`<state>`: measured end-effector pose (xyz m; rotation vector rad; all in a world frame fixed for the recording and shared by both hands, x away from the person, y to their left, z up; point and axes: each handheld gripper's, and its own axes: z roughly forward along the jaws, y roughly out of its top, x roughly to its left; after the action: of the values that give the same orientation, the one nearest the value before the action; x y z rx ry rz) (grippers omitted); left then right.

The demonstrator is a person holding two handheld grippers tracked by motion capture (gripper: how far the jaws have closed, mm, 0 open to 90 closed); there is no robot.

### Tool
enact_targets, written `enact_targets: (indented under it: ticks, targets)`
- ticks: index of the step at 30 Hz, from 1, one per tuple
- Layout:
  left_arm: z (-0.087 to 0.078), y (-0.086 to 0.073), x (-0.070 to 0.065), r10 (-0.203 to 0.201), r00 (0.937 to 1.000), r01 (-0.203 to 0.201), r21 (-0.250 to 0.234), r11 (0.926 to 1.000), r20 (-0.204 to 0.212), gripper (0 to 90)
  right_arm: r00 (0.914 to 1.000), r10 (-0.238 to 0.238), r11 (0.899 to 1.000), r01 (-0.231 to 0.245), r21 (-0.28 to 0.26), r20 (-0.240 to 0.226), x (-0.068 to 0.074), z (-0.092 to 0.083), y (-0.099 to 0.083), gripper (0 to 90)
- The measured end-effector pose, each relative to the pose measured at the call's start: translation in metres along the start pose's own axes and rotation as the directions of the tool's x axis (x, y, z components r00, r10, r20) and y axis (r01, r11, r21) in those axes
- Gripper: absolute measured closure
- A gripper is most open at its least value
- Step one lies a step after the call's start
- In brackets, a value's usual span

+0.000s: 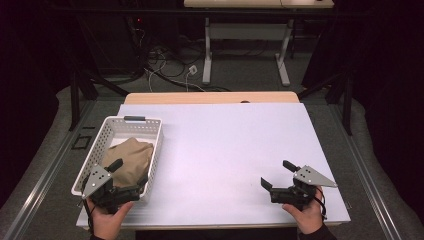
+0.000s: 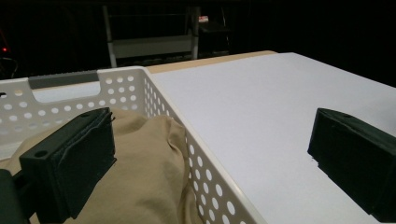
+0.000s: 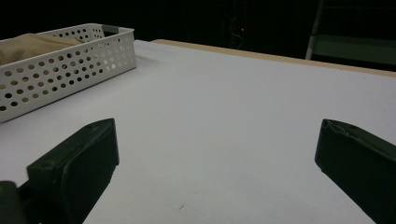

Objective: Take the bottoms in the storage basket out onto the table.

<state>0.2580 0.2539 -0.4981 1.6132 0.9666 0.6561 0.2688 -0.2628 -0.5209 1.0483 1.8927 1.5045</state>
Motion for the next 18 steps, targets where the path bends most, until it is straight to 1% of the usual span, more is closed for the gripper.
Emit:
enact_targets:
  ticks: [6, 10, 13, 15, 16, 17, 18]
  targets:
    - [-0.0005, -0.0004, 0.0003, -0.002, 1.0000, 0.002, 0.007, 1.0000, -0.002, 0.6, 1.0000, 0.002, 1.000, -0.002, -0.002, 0.007, -0.0016, 0.0002, -0.0004, 0.0]
    - [-0.0025, 0.0002, 0.0013, -0.001, 1.0000, 0.001, 0.011, 0.9999, -0.009, 0.5, 0.9999, 0.011, 1.000, -0.011, 0.007, 0.009, -0.0014, 0.0023, -0.0009, 0.0]
    - [-0.0033, 0.0006, 0.0017, 0.000, 0.9999, 0.001, 0.016, 0.9999, -0.014, 0.5, 0.9999, 0.008, 1.000, -0.008, 0.012, 0.012, -0.0012, 0.0020, -0.0010, 0.0]
    - [-0.0056, 0.0019, 0.0026, 0.005, 0.9995, -0.005, 0.014, 0.9999, -0.032, 0.5, 0.9999, 0.009, 1.000, -0.009, 0.014, 0.010, -0.0008, 0.0013, -0.0014, 0.0]
    - [-0.0056, 0.0019, 0.0026, 0.005, 0.9995, -0.005, 0.014, 0.9999, -0.032, 0.5, 0.9999, 0.009, 1.000, -0.009, 0.016, 0.010, -0.0007, 0.0015, -0.0016, 0.0]
    - [-0.0079, 0.0032, 0.0041, 0.002, 0.9990, -0.002, 0.009, 1.0000, -0.044, 0.5, 0.9999, 0.007, 1.000, -0.008, 0.020, 0.007, -0.0006, 0.0020, -0.0021, 0.0]
    - [-0.0087, 0.0037, 0.0052, -0.001, 0.9989, 0.001, 0.007, 1.0000, -0.046, 0.5, 0.9999, 0.012, 1.000, -0.012, 0.023, 0.007, 0.0000, 0.0023, -0.0022, 0.0]
